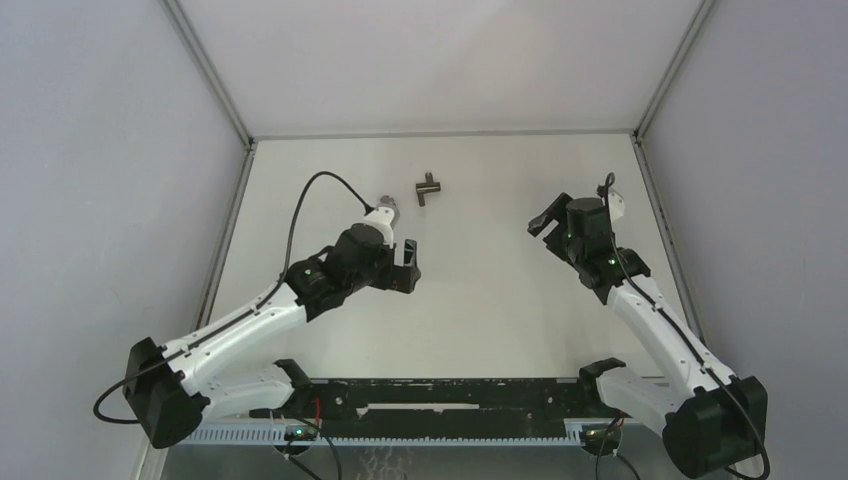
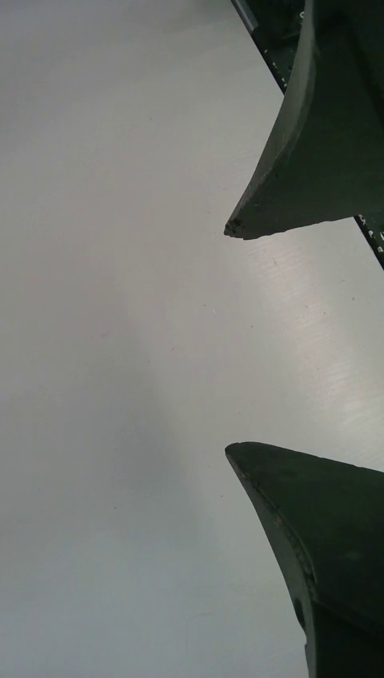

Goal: Install the water faucets

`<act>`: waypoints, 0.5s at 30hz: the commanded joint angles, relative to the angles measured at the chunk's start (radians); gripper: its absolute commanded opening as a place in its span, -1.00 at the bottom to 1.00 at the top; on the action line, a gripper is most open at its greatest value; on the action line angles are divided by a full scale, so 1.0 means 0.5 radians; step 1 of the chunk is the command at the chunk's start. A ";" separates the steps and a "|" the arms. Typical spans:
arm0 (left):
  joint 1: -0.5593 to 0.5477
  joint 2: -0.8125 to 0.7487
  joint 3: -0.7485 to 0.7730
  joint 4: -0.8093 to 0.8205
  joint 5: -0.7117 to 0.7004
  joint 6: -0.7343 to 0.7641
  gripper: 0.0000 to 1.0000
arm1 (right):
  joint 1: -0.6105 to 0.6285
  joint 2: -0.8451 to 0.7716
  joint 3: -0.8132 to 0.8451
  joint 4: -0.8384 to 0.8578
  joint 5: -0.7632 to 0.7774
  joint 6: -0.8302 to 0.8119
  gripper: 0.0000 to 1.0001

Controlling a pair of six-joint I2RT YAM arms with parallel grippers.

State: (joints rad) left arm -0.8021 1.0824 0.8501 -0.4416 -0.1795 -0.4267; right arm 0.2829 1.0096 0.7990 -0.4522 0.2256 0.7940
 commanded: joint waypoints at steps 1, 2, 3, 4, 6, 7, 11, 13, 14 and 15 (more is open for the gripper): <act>-0.018 0.020 0.106 0.073 0.020 -0.001 0.99 | 0.028 0.035 0.016 0.098 -0.093 0.029 0.78; -0.017 0.021 0.109 0.073 0.019 -0.009 0.99 | 0.035 0.040 0.016 0.104 -0.085 0.029 0.77; -0.019 0.020 0.112 0.071 0.012 -0.019 0.99 | 0.045 0.049 0.016 0.115 -0.083 0.033 0.77; -0.017 0.020 0.119 0.069 0.006 -0.032 0.99 | 0.052 0.061 0.016 0.124 -0.084 0.042 0.76; -0.019 0.032 0.139 0.070 0.015 -0.043 1.00 | 0.053 0.093 0.016 0.148 -0.104 0.067 0.76; -0.017 0.038 0.159 0.070 0.014 -0.049 0.99 | 0.054 0.115 0.016 0.162 -0.128 0.078 0.76; -0.010 0.058 0.247 0.004 -0.129 -0.084 0.99 | 0.137 0.220 0.059 0.283 -0.176 0.062 0.74; 0.063 0.050 0.292 -0.046 -0.130 -0.102 0.99 | 0.204 0.329 0.147 0.305 -0.157 0.060 0.79; 0.142 0.045 0.315 -0.094 -0.121 -0.131 0.99 | 0.237 0.402 0.229 0.301 -0.143 0.071 0.84; 0.211 0.032 0.322 -0.106 -0.086 -0.145 1.00 | 0.269 0.474 0.298 0.288 -0.123 0.084 0.87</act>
State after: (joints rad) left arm -0.7860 1.1179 0.9192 -0.4667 -0.2058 -0.4530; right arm 0.3622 1.1576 0.8204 -0.3759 0.1543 0.8173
